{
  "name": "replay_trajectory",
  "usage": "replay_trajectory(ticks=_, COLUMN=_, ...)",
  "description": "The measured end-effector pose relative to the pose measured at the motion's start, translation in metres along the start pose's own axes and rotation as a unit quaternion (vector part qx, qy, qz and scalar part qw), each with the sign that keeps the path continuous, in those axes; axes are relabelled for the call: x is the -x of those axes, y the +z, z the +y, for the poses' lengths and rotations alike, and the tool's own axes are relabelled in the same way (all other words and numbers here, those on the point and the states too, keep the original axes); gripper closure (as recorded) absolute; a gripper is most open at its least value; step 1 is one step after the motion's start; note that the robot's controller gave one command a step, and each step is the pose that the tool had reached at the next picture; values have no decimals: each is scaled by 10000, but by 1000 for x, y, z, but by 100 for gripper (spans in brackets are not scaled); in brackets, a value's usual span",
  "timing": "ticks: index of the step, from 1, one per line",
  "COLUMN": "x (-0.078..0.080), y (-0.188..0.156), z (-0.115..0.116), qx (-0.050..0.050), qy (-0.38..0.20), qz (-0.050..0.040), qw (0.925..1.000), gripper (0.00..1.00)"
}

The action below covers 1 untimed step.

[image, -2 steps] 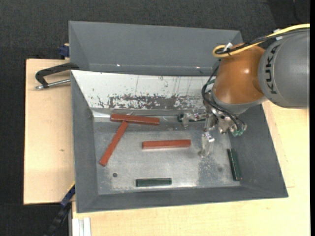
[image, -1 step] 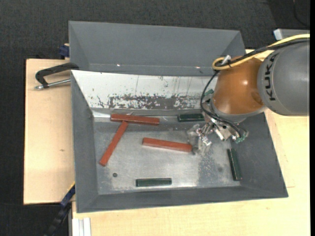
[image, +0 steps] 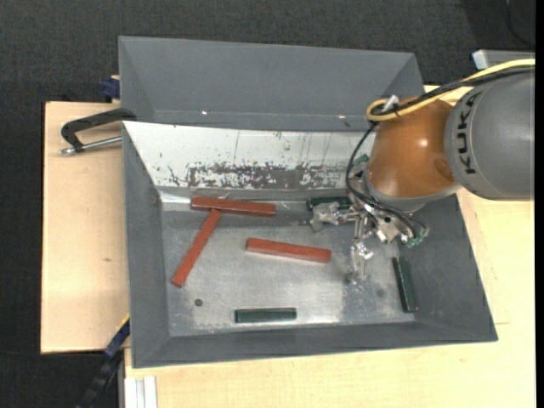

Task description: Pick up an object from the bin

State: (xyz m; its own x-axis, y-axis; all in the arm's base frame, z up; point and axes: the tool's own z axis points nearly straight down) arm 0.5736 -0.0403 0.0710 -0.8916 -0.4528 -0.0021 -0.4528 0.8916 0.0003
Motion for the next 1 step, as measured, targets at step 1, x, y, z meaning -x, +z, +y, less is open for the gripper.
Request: replay_trajectory(ticks=1, x=0, y=0, z=0, qx=0, qy=0, qz=0, qw=10000, gripper=0)
